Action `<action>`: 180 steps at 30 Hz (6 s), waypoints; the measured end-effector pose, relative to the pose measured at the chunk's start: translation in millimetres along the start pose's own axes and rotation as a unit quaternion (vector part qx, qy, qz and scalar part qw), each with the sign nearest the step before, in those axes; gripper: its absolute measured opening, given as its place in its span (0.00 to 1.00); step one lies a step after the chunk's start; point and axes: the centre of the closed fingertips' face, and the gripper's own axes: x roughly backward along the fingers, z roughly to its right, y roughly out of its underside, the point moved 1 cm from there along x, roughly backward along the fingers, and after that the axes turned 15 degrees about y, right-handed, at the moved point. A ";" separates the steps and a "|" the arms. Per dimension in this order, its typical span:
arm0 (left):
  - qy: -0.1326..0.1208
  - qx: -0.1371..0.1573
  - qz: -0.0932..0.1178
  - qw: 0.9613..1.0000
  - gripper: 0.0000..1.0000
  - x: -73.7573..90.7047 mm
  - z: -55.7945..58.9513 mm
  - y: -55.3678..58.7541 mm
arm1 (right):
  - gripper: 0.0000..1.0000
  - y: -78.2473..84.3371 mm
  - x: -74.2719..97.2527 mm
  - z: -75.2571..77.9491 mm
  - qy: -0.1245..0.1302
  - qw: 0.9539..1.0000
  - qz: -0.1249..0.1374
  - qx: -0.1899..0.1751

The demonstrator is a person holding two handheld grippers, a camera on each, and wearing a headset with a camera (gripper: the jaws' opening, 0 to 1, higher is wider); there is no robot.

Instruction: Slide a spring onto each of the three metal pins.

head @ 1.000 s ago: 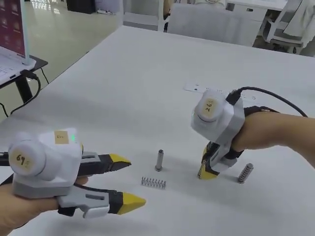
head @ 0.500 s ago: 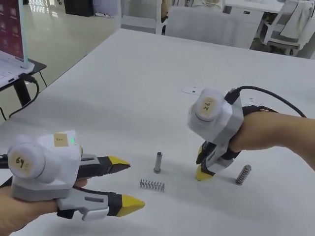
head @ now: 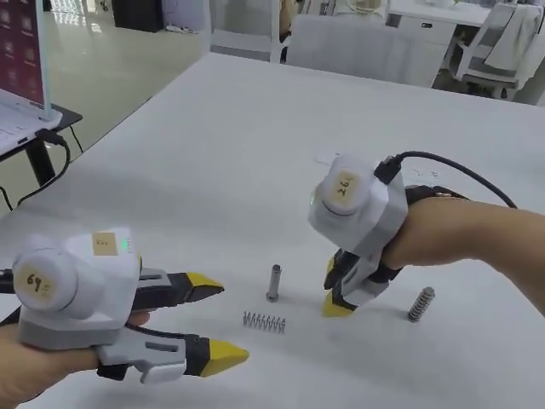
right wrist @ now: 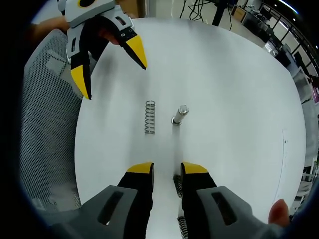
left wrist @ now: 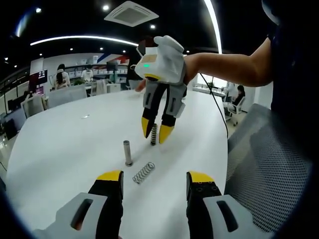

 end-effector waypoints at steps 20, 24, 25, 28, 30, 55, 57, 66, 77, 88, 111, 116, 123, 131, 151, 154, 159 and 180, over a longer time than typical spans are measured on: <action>-0.006 0.000 -0.004 1.000 0.44 3.9 0.6 2.0 | 0.19 -27.3 -14.1 -26.9 -0.022 0.999 0.020 0.012; -0.008 0.002 -0.005 1.000 0.44 5.3 0.2 3.8 | 0.18 -29.7 -17.6 -29.4 -0.025 0.999 0.022 0.011; -0.008 0.002 -0.005 1.000 0.44 5.5 0.1 4.0 | 0.18 -30.5 -18.8 -30.0 -0.026 0.999 0.023 0.010; -0.008 0.002 -0.006 1.000 0.44 5.5 -0.1 4.4 | 0.17 -32.2 -21.0 -31.2 -0.026 0.999 0.025 0.007; -0.008 0.002 -0.006 1.000 0.44 5.3 -0.2 4.5 | 0.17 -33.6 -22.3 -32.6 -0.027 0.999 0.027 0.005; -0.005 0.004 -0.012 1.000 0.44 4.6 1.8 8.8 | 0.14 -36.7 -36.2 -36.0 -0.021 0.999 0.027 -0.003; -0.004 0.002 -0.012 1.000 0.44 4.2 1.9 8.5 | 0.13 -36.9 -36.1 -35.7 -0.018 0.999 0.028 0.002; -0.002 0.001 -0.013 1.000 0.44 3.2 2.7 7.8 | 0.08 -36.5 -34.8 -37.9 -0.015 0.999 0.030 0.009; -0.003 0.000 -0.017 1.000 0.43 4.5 1.8 8.8 | 0.08 -37.3 -28.9 -38.6 -0.014 0.999 0.034 0.017; 0.003 -0.011 -0.021 1.000 0.43 1.5 2.6 2.3 | 0.08 -43.1 0.8 -44.8 -0.032 0.998 0.050 0.020; 0.026 -0.053 -0.021 0.998 0.35 -8.6 14.4 -25.0 | 0.08 -49.0 45.9 -45.5 -0.025 0.996 0.072 0.051; 0.031 -0.063 -0.019 0.997 0.30 -10.3 16.9 -28.8 | 0.08 -50.2 52.7 -46.7 -0.024 0.995 0.077 0.060; 0.038 -0.073 -0.017 0.996 0.26 -11.5 21.0 -32.6 | 0.08 -51.2 56.3 -47.5 -0.023 0.993 0.083 0.076; 0.043 -0.084 -0.013 0.995 0.18 -11.7 22.7 -36.4 | 0.08 -53.8 59.1 -50.8 -0.026 0.992 0.088 0.087; 0.054 -0.100 -0.013 0.993 0.04 -13.6 22.7 -35.7 | 0.08 -57.1 62.1 -52.1 -0.026 0.991 0.090 0.096; 0.052 -0.100 -0.015 0.994 0.04 -13.6 21.6 -34.3 | 0.08 -58.4 63.2 -51.6 -0.025 0.991 0.091 0.093; 0.050 -0.100 -0.015 0.994 0.04 -13.1 21.1 -33.6 | 0.08 -60.9 67.3 -50.6 -0.022 0.991 0.092 0.091; 0.046 -0.099 -0.017 0.994 0.03 -12.7 22.5 -33.3 | 0.08 -87.0 91.3 -51.5 -0.003 0.985 0.135 0.110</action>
